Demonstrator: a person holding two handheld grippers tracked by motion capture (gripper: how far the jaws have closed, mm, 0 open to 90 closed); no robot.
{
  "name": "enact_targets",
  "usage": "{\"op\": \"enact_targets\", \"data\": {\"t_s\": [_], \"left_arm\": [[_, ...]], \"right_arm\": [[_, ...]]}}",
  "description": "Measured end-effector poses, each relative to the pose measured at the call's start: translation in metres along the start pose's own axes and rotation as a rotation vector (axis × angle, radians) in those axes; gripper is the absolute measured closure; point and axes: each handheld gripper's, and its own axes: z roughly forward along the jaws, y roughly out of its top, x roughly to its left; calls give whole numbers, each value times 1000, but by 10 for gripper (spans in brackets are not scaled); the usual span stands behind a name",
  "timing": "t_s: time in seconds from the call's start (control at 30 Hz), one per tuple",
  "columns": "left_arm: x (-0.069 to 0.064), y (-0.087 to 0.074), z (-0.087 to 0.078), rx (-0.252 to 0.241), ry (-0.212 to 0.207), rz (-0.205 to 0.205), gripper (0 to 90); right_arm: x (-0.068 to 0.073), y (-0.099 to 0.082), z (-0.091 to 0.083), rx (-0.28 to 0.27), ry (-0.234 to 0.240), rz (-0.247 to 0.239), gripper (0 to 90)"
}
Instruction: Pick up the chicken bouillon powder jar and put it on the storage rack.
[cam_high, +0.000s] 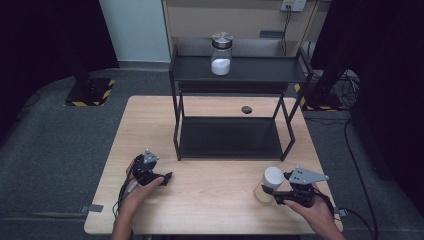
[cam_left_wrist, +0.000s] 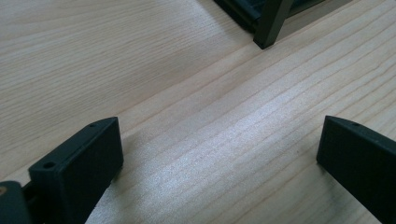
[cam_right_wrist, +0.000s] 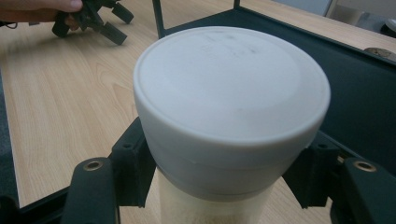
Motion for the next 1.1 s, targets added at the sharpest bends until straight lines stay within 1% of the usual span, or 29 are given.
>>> {"op": "enact_targets", "data": {"t_s": [0.23, 0.33, 0.43, 0.6, 0.7, 0.83, 0.9, 1.1], "left_arm": [[0, 0, 0, 0, 0, 0, 0], [0, 0, 0, 0, 0, 0, 0], [1, 0, 0, 0, -4, 4, 0], [1, 0, 0, 0, -4, 4, 0], [1, 0, 0, 0, -4, 4, 0], [1, 0, 0, 0, -4, 4, 0], [1, 0, 0, 0, -4, 4, 0], [1, 0, 0, -1, -3, 4, 0]], "right_arm": [[-5, 2, -5, -8, 6, 8, 360], [-7, 5, -5, 2, 3, 0, 359], [-13, 7, -5, -1, 16, 12, 360], [-21, 13, -5, -2, 22, 12, 359], [-25, 19, -4, 2, 19, 5, 360], [-30, 29, -5, 0, 10, 24, 359], [-31, 35, -5, -2, 4, 22, 359], [-36, 55, -8, -25, -4, 16, 359]]}}
